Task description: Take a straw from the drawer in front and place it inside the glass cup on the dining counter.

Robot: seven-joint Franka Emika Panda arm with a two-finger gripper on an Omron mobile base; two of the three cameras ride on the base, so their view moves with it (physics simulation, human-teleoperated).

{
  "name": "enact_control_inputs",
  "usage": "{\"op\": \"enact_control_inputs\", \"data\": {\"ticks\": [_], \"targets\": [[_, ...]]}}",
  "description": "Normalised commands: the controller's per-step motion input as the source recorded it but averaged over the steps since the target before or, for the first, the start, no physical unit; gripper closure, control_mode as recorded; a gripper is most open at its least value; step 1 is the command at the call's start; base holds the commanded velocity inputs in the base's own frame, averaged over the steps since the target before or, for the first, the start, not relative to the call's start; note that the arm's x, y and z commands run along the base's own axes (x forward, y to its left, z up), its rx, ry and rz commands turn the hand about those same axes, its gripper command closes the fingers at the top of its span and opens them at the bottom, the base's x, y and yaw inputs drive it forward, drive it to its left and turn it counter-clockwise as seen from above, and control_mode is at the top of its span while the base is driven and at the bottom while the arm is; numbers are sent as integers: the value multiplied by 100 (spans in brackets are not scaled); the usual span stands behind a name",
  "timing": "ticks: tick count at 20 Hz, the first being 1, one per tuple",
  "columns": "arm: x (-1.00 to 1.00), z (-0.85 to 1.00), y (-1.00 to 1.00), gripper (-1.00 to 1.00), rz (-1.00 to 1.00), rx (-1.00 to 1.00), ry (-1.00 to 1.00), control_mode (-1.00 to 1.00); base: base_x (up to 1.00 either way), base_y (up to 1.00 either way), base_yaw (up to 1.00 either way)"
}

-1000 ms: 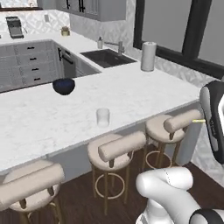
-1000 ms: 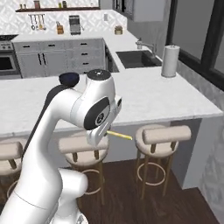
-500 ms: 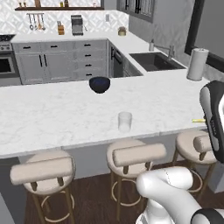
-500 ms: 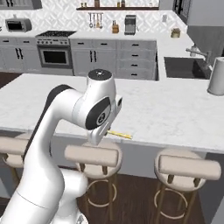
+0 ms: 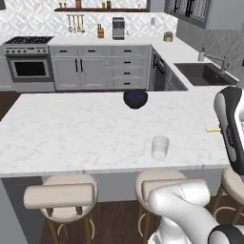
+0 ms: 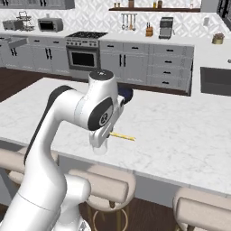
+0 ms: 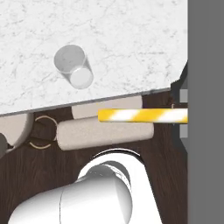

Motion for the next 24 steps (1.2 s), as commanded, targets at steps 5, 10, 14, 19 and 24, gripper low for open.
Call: {"op": "enact_control_inputs", "data": {"ticks": [5, 10, 14, 19, 24], "targets": [[0, 0, 0, 100, 0, 0, 0, 100, 58, -22, 18], [17, -16, -2, 100, 2, 4, 0, -100, 0, 0, 0], [1, -19, 0, 100, 1, 34, 0, -100, 0, 0, 0], [3, -11, 0, 100, 10, 45, 0, -100, 0, 0, 0], [24, -5, 18, 100, 11, 43, 0, -100, 0, 0, 0]]}}
